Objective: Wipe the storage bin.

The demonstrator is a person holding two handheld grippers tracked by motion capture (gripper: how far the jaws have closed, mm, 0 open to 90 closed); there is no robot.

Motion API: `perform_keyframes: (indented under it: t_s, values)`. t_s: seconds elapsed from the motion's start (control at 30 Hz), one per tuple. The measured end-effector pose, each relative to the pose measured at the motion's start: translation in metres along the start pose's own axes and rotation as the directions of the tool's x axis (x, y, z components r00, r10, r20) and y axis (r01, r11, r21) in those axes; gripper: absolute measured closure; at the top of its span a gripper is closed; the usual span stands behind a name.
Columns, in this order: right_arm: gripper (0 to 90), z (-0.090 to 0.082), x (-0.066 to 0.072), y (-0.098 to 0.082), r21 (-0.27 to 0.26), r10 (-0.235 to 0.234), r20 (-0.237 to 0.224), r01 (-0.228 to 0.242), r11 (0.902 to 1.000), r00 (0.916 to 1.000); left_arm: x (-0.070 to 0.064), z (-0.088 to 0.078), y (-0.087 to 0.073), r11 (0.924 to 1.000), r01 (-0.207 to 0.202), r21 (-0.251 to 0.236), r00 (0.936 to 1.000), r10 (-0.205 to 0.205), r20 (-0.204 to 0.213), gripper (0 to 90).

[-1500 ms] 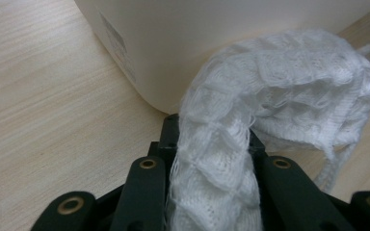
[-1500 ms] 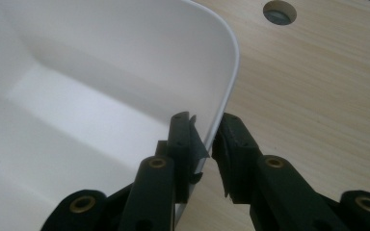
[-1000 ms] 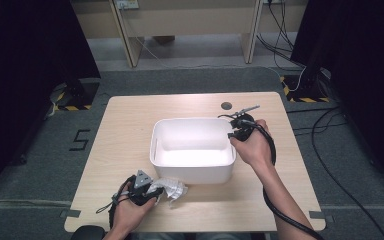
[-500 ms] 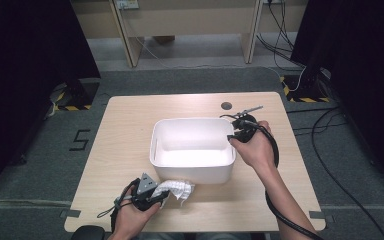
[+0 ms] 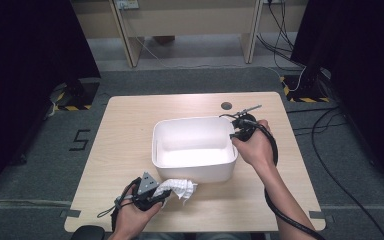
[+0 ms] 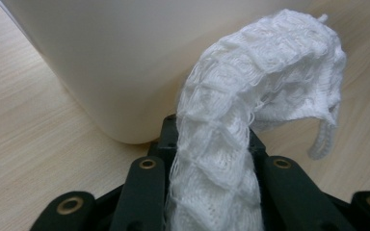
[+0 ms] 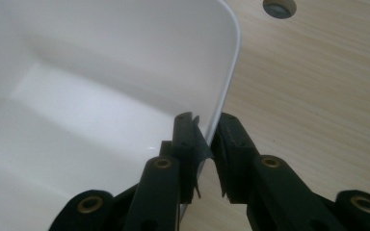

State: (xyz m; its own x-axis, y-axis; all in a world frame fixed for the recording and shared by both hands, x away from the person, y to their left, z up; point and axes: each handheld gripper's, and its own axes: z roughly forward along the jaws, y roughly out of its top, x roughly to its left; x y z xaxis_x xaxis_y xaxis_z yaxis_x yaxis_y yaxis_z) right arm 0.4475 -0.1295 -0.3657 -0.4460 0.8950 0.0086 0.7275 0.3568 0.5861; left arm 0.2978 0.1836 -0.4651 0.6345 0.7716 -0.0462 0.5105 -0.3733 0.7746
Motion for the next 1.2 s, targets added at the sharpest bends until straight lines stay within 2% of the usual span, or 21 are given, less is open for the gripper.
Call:
perform_keyframes:
  t_s: [0.57, 0.9, 0.97, 1.0, 1.1, 1.2]
  values:
    - [86.2, 0.017, -0.017, 0.021, -0.023, -0.004, 0.02, 0.004, 0.9997, 0.9998, -0.006, -0.002, 0.005, 0.9999, -0.011, -0.011, 0.9997, 0.011, 0.02, 70.9]
    - [86.4, 0.026, -0.023, 0.031, -0.046, -0.034, 0.037, 0.036, 0.9983, 0.9987, -0.007, -0.002, 0.006, 0.9997, -0.01, -0.02, 0.9998, 0.01, 0.02, 70.9]
    - [84.5, 0.026, -0.022, 0.031, -0.051, -0.057, 0.047, 0.059, 0.997, 0.9973, -0.007, -0.002, 0.006, 0.9997, -0.01, -0.021, 0.9997, 0.011, 0.021, 70.9]
    - [82.2, 0.025, -0.022, 0.03, -0.069, -0.061, 0.059, 0.065, 0.9954, 0.9963, -0.007, -0.002, 0.007, 0.9997, -0.011, -0.021, 0.9997, 0.011, 0.02, 70.9]
    - [77.5, 0.016, -0.022, 0.027, -0.093, -0.034, 0.053, 0.039, 0.9949, 0.998, -0.006, -0.003, 0.006, 0.9997, -0.009, -0.022, 0.9998, 0.01, 0.02, 70.9]
    - [76.5, 0.006, -0.021, 0.02, -0.098, -0.036, 0.06, 0.042, 0.9943, 0.9975, -0.006, -0.003, 0.006, 0.9997, -0.009, -0.023, 0.9998, 0.01, 0.02, 70.9]
